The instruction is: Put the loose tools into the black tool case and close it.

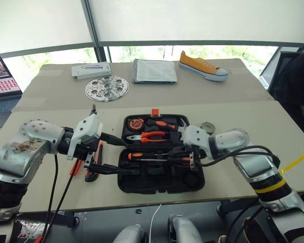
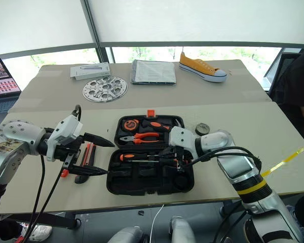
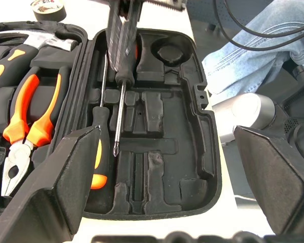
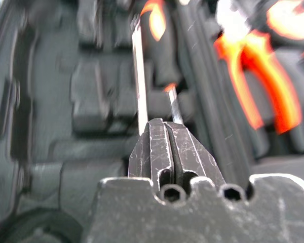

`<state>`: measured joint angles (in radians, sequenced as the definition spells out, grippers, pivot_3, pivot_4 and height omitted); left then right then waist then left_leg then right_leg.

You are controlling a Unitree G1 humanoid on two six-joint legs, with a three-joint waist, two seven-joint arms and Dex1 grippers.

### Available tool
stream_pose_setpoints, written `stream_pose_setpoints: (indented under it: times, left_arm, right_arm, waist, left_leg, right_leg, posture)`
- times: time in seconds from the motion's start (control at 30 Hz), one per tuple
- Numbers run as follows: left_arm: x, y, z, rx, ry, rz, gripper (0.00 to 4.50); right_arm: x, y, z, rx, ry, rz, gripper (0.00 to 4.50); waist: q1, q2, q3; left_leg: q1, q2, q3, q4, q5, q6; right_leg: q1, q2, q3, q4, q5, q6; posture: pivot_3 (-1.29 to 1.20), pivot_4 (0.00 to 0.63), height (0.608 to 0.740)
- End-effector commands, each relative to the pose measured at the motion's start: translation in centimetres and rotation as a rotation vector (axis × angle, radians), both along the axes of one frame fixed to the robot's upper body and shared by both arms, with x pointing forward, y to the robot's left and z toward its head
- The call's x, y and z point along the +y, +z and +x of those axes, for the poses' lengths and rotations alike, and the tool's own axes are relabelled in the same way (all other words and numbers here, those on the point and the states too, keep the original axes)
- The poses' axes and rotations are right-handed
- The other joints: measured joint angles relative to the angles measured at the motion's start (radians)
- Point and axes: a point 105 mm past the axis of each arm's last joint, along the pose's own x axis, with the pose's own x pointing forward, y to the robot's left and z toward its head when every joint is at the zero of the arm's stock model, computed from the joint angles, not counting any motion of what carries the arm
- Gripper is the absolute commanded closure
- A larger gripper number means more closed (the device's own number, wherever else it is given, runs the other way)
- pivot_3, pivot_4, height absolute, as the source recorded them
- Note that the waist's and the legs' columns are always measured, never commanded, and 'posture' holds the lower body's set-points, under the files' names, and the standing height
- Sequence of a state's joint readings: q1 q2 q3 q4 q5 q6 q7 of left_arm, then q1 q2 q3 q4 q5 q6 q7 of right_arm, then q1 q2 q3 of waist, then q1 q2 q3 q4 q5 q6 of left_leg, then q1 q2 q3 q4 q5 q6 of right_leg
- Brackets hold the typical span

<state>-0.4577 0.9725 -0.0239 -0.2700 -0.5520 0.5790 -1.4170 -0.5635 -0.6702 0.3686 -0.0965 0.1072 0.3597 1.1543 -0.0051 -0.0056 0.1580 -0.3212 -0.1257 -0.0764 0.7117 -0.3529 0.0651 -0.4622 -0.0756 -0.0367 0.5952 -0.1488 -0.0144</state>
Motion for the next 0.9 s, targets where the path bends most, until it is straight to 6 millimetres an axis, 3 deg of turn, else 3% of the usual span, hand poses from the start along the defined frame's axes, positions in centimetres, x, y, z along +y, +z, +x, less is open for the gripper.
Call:
stream_pose_setpoints:
  times: [0.03,0.13,0.23,0.43,0.53,0.63,0.8,0.9]
  left_arm:
    - [-0.3,0.6,0.1,-0.039,-0.017,-0.003,0.0]
    - [-0.4,0.6,0.2,-0.042,-0.018,-0.005,0.0]
    - [-0.4,0.5,0.3,-0.042,-0.015,-0.005,0.0]
    - [0.9,0.1,0.7,-0.045,0.116,-0.024,0.0]
    - [2.8,-0.3,1.0,-0.061,0.296,-0.044,0.0]
    - [6.3,-1.1,0.0,-0.05,0.54,-0.065,0.0]
    - [12.7,-2.7,-3.2,-0.031,0.92,-0.054,0.0]
    - [15.5,-4.1,-5.4,0.0,1.096,-0.012,0.0]
  right_arm:
    - [-0.7,-2.5,-0.9,0.027,0.044,-0.126,4.47]
    - [-1.0,-3.2,-1.5,0.018,0.075,-0.162,4.47]
    - [-0.7,-2.5,-0.9,-0.014,0.043,-0.128,4.47]
    - [1.2,4.8,-0.7,-0.015,0.0,0.259,4.47]
    - [0.9,8.3,-2.1,0.023,0.037,0.39,3.69]
    - [0.0,10.7,-3.6,0.046,0.073,0.454,2.77]
    - [-1.3,10.8,-5.1,0.078,0.094,0.42,0.92]
    - [-1.6,10.3,-5.3,0.077,0.085,0.404,0.02]
  waist:
    - [0.0,0.0,0.0]
    - [0.005,0.0,0.0]
    - [0.006,-0.001,-0.001]
    - [-0.002,-0.001,-0.001]
    - [-0.009,0.0,0.0]
    - [-0.01,0.0,0.0]
    - [-0.006,-0.001,0.0]
    - [-0.001,0.0,0.0]
  left_leg:
    - [0.001,0.0,0.0,0.0,0.0,0.0]
    - [0.002,0.0,-0.001,0.0,0.0,0.0]
    - [0.003,0.0,-0.001,0.0,0.0,0.0]
    - [0.003,0.0,-0.001,0.0,0.0,0.0]
    - [0.001,0.0,-0.001,-0.001,0.0,0.0]
    - [0.001,0.0,-0.001,-0.003,0.0,0.0]
    - [0.002,0.001,-0.001,-0.006,-0.001,-0.001]
    - [0.004,0.001,-0.001,-0.006,-0.001,-0.002]
  right_leg:
    - [0.001,0.0,0.0,0.0,0.0,0.0]
    - [0.003,0.0,-0.001,0.0,0.0,0.0]
    - [0.003,0.0,-0.001,0.0,0.0,0.0]
    - [0.002,0.0,0.0,0.0,0.0,0.0]
    - [-0.001,0.0,0.0,0.0,0.0,-0.001]
    - [-0.003,0.001,-0.001,0.0,0.0,-0.002]
    - [-0.003,0.001,-0.002,-0.001,0.0,-0.003]
    - [-0.001,0.0,-0.001,-0.001,0.0,-0.003]
  posture:
    - [0.0,0.15,0.74]
    - [0.0,0.15,0.74]
    - [0.0,0.15,0.74]
    - [0.0,0.15,0.74]
    - [0.0,0.15,0.74]
    - [0.0,0.15,0.74]
    - [0.0,0.15,0.74]
    - [0.0,0.15,0.74]
